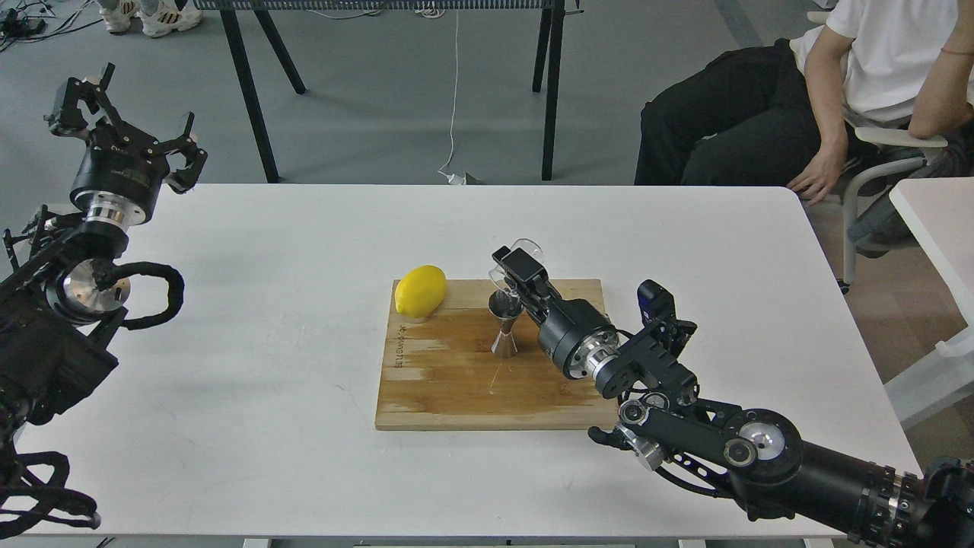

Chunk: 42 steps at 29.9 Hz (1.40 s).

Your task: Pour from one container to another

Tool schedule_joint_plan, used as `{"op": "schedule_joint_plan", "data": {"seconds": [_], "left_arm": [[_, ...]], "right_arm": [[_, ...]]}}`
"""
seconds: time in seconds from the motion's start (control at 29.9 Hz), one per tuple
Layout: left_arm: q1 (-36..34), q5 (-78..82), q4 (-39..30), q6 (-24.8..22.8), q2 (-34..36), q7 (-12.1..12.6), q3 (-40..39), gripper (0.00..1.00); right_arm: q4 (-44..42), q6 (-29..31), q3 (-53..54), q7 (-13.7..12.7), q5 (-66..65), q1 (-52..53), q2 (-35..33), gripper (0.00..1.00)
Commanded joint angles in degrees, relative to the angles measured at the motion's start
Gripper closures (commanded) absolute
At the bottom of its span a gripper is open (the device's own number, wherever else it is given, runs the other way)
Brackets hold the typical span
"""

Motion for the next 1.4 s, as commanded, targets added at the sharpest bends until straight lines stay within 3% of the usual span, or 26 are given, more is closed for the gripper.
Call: {"op": "schedule_joint_plan", "data": {"seconds": [0.0, 0.13, 0.77, 1.1, 1.37], "left_arm": [[0.0, 0.0, 0.0, 0.0, -0.1, 0.0, 0.0, 0.00], [0.0, 0.0, 0.0, 0.0, 0.0, 0.0, 0.0, 0.00], [0.0, 0.0, 0.0, 0.0, 0.4, 0.0, -0.1, 0.00], [0.0, -0.1, 0.0, 0.0, 0.9, 0.0, 0.0, 0.00], [0.0, -0.3, -0.1, 0.0, 0.9, 0.0, -0.1, 0.00]], "right_arm": [[-0.2, 0.0, -0.5, 0.6, -0.9, 0.0, -0.3, 0.65], [-0.2, -0.1, -1.6, 1.9, -1.7, 0.2, -0.7, 0.65], [0.0, -0.2, -2.4, 3.3, -4.0, 0.7, -3.0, 0.64], [6.0, 1.2, 3.8, 2.9, 13.3, -1.2, -5.6, 0.63], [13.3, 9.2, 20.1, 1.8, 30.3, -14.1, -7.7, 0.63]]}}
